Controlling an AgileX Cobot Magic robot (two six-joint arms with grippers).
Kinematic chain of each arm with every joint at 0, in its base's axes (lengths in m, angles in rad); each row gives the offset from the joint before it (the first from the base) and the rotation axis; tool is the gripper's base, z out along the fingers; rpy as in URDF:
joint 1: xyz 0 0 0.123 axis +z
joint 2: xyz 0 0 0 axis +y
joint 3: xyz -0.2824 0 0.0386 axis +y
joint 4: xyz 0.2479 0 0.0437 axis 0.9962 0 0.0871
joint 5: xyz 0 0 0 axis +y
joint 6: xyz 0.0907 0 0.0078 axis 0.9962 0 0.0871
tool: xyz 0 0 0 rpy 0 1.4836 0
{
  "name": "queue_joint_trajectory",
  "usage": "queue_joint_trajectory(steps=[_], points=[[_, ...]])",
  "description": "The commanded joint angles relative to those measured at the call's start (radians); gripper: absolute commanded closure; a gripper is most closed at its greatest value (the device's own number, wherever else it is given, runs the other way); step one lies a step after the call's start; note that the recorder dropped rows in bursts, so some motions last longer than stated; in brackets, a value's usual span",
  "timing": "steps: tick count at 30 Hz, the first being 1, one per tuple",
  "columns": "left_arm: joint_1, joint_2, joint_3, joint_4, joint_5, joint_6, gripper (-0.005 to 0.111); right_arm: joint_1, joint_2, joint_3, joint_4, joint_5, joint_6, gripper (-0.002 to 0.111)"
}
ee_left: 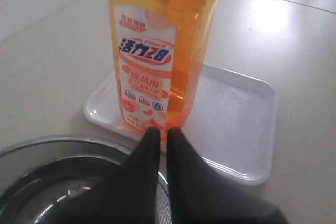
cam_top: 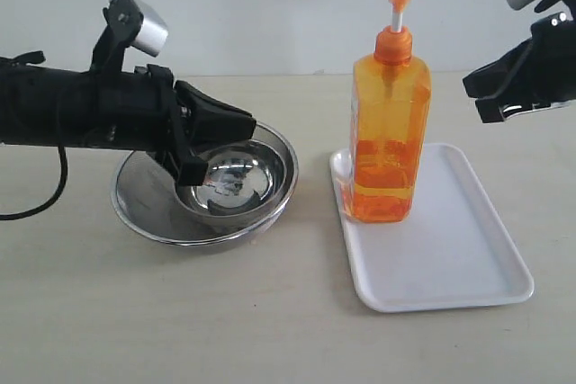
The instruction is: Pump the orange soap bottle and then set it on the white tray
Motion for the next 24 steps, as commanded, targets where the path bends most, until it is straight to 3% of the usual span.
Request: queue_joint_trajectory(steps=[1,5,10,16,24], points=[[-0.003,0.055,-0.028,-0.020,0.022,0.007,0.102,0.000,0.018,0.000,0.022,-0.008,-0.027,0.109],[-0.003,0.117,-0.090,-0.020,0.125,0.007,0.102,0.000,0.076,0.000,0.108,0.019,-0.100,0.109],[-0.026,0.179,-0.163,-0.020,0.147,0.007,0.102,0.000,0.088,0.000,0.164,0.008,-0.163,0.109],[-0.118,0.249,-0.233,-0.020,0.128,0.007,0.102,0.000,0.088,0.000,0.196,0.011,-0.196,0.109],[-0.167,0.326,-0.305,-0.020,0.074,0.007,0.102,0.000,0.088,0.000,0.203,0.055,-0.205,0.109]])
